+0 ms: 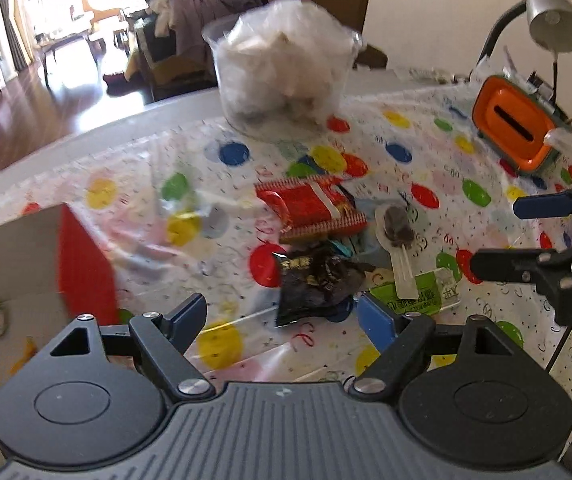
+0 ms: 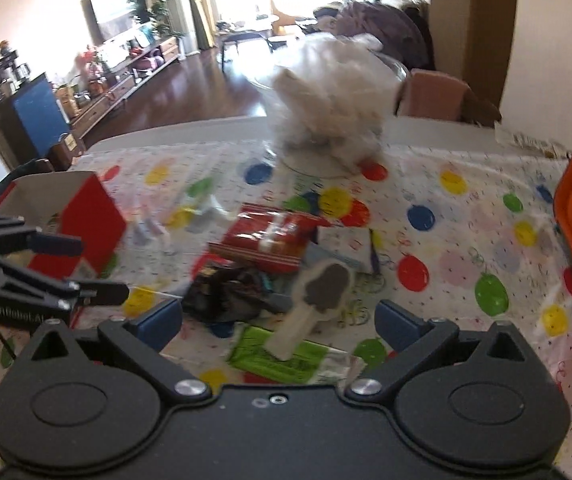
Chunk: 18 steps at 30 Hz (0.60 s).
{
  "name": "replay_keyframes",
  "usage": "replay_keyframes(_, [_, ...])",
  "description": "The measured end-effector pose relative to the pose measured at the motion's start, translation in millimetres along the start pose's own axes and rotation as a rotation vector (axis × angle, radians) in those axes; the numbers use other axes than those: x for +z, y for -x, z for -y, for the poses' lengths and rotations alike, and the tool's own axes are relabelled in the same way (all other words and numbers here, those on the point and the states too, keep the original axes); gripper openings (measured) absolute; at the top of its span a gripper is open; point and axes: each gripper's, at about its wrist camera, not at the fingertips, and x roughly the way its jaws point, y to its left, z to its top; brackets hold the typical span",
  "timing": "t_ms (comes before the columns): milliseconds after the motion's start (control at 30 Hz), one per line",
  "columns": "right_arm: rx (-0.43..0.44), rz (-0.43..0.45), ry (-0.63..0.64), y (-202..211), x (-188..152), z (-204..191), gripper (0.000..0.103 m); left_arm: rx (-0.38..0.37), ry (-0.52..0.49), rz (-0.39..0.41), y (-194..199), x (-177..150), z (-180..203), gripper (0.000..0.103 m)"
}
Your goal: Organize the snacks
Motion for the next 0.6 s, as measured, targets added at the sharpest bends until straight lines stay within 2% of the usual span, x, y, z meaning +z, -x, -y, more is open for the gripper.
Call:
replay_keyframes(233, [-0.025, -0.059, -0.084, -37.9, 6.3, 27.4, 0.102, 0.004, 0.024, -0.094, -46.0, 13.3, 0.9, 0.083])
replay_keyframes(433, [-0.012, -0.106, -0.165, -67.9, 13.0, 39.2, 0.099, 0.02, 0.034, -0.122, -67.4, 19.6, 0.8, 0.083])
replay_keyframes(600, [-0.007, -0.155, -0.222, -93.0, 17.0, 43.0, 0.093, 0.002, 0.038, -0.147, -82.9, 24.8, 1.0, 0.083])
